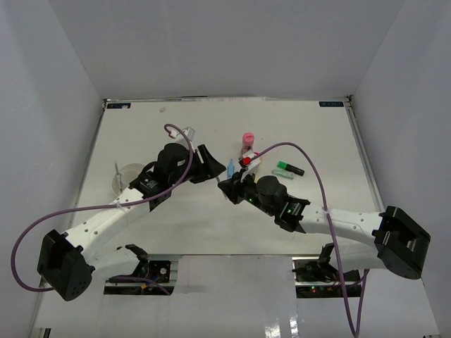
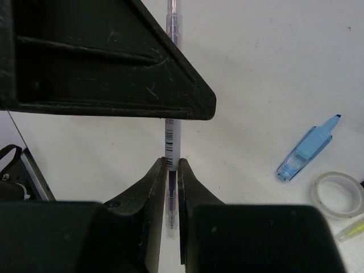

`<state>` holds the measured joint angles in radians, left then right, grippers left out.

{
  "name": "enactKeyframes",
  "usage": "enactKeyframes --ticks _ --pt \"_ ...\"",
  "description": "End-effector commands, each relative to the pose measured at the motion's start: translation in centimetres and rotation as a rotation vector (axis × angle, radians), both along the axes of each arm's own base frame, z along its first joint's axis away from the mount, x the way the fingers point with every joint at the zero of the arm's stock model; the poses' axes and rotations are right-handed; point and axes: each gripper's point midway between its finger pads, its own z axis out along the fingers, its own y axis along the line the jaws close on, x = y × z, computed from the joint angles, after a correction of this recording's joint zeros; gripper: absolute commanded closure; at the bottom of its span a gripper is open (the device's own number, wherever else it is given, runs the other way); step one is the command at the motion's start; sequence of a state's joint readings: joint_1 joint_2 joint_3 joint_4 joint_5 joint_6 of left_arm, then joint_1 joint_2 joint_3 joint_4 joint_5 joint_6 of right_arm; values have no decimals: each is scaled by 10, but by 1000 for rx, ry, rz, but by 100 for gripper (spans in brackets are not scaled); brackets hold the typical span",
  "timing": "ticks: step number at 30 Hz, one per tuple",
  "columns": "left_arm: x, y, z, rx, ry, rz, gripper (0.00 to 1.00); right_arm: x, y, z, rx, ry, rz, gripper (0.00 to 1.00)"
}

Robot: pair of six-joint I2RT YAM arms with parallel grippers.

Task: Sort the stationery into containers
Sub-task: Place the pen in the storage box.

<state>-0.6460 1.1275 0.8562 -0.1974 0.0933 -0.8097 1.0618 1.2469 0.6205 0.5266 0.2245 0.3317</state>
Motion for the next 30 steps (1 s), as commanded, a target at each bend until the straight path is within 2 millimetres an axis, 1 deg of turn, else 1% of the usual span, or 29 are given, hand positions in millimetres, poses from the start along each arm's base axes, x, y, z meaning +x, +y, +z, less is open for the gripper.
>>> enactKeyframes --ticks 1,2,5,6,8,11,12,13,14,15,17,18,19,20,21,22,23,24,25,26,27,28,29,30 --pt "9 -4 23 -14 -69 28 39 -1 1 24 86 -45 1 88" --pt "8 -4 23 -12 -70 26 48 -1 1 24 87 -46 0 88" --pt "9 -3 25 -9 -81 33 60 0 -1 22 85 -44 -9 87" --pt "8 -4 26 -9 -83 31 68 0 -1 22 84 -45 -11 85" --pt "8 -4 26 -8 -83 29 73 0 0 22 88 -46 -9 84" --pt "8 -5 27 -2 -91 22 84 1 0 20 85 -44 -9 81" --pt "8 -4 27 -1 -92 23 87 0 0 20 86 -43 -10 77" --pt "8 -4 26 2 -95 24 93 0 -1 20 87 -44 -10 75" --pt "8 -3 26 5 -95 25 95 0 -1 19 86 -41 -13 71" --pt "8 -3 27 6 -99 25 98 0 -2 20 88 -43 -14 61" --pt "7 -1 26 20 -106 21 99 0 -4 20 88 -44 -22 49" --pt "12 4 25 41 -118 48 100 1 -6 19 84 -44 -26 37" --pt "13 7 26 64 -130 56 100 1 -8 20 84 -46 -31 32" --pt "18 20 19 142 -136 97 100 1 -11 16 68 -43 -42 27" --pt "22 28 26 175 -157 130 100 1 -12 15 59 -44 -47 20" --pt "25 37 27 219 -170 160 100 2 -16 15 53 -49 -59 17" --pt "30 59 25 317 -190 232 100 4 -22 7 29 -44 -78 15" --pt "33 70 34 354 -214 270 100 4 -25 5 19 -46 -90 10" --pt "32 84 33 415 -213 300 100 5 -30 5 12 -55 -104 8" --pt "33 96 40 449 -232 338 100 8 -35 2 -2 -60 -127 6" --pt "36 115 44 524 -255 399 100 8 -40 -6 -25 -58 -141 3" --pt "38 128 54 548 -268 439 100 9 -44 -7 -36 -69 -154 2" --pt "36 142 54 597 -263 464 100 12 -49 -10 -51 -72 -175 2" --pt "35 155 60 642 -275 488 100 11 -53 -16 -67 -71 -180 0"
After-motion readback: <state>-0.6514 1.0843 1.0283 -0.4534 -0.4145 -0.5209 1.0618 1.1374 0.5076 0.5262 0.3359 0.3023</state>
